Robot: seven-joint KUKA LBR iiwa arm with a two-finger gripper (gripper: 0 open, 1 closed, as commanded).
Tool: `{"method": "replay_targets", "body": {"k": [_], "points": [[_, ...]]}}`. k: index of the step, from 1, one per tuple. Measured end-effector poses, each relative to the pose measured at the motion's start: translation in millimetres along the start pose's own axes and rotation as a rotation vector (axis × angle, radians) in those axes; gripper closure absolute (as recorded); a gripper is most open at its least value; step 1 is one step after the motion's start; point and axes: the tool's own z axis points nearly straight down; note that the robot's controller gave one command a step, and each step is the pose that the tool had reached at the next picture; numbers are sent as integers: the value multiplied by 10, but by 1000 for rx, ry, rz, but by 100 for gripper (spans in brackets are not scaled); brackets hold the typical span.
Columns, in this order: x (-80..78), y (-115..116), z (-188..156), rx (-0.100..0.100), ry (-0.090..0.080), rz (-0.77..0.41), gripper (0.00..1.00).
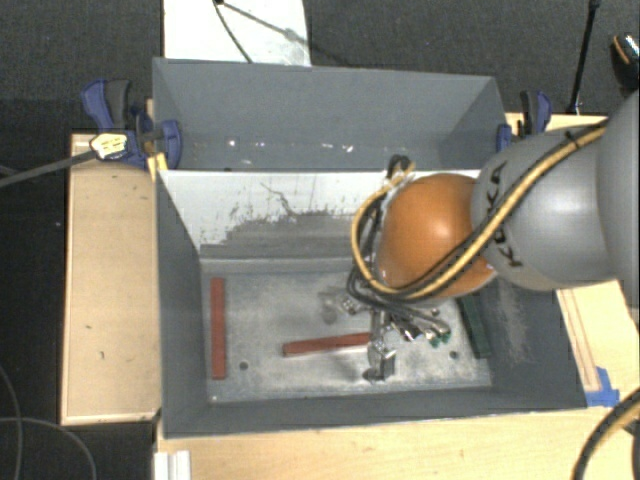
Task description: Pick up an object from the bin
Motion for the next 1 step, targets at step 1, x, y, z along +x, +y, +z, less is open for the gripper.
{"method": "replay_targets", "body": {"k": [1], "points": [[35, 30, 311, -3, 6, -93, 0]]}}
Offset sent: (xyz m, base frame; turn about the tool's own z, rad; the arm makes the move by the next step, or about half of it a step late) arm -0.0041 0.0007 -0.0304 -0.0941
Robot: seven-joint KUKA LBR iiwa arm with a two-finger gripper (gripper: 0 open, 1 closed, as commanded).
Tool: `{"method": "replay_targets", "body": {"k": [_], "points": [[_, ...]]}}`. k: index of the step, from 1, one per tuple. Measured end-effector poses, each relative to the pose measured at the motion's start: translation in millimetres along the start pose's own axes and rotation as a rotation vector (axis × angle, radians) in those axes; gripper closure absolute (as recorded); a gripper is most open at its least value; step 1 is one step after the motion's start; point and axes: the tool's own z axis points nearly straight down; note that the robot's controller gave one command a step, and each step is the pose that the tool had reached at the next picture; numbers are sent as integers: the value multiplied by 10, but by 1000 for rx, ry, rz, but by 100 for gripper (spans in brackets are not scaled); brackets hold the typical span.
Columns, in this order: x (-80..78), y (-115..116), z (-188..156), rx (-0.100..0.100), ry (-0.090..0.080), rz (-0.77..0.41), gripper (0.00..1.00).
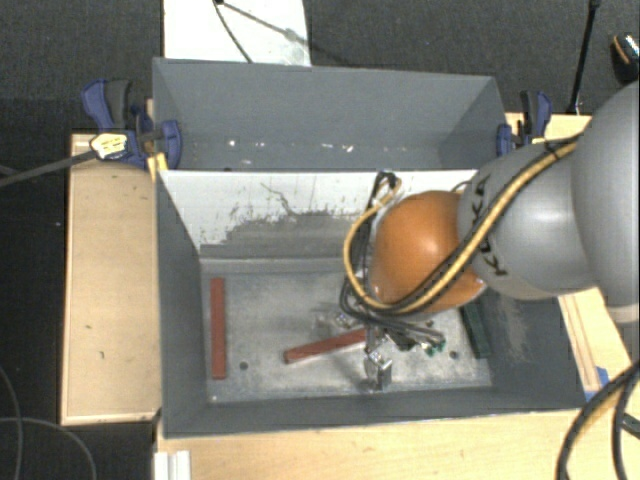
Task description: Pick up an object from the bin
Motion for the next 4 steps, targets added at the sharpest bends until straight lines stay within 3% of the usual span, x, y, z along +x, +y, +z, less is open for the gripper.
{"method": "replay_targets", "body": {"k": [1, 2, 3, 4], "points": [[-3, 2, -2, 0, -1, 1, 0], [-2, 1, -4, 0, -1, 2, 100], [-18, -4, -490, 4, -8, 7, 100], [-35, -13, -1201, 5, -10, 13, 100]]}}
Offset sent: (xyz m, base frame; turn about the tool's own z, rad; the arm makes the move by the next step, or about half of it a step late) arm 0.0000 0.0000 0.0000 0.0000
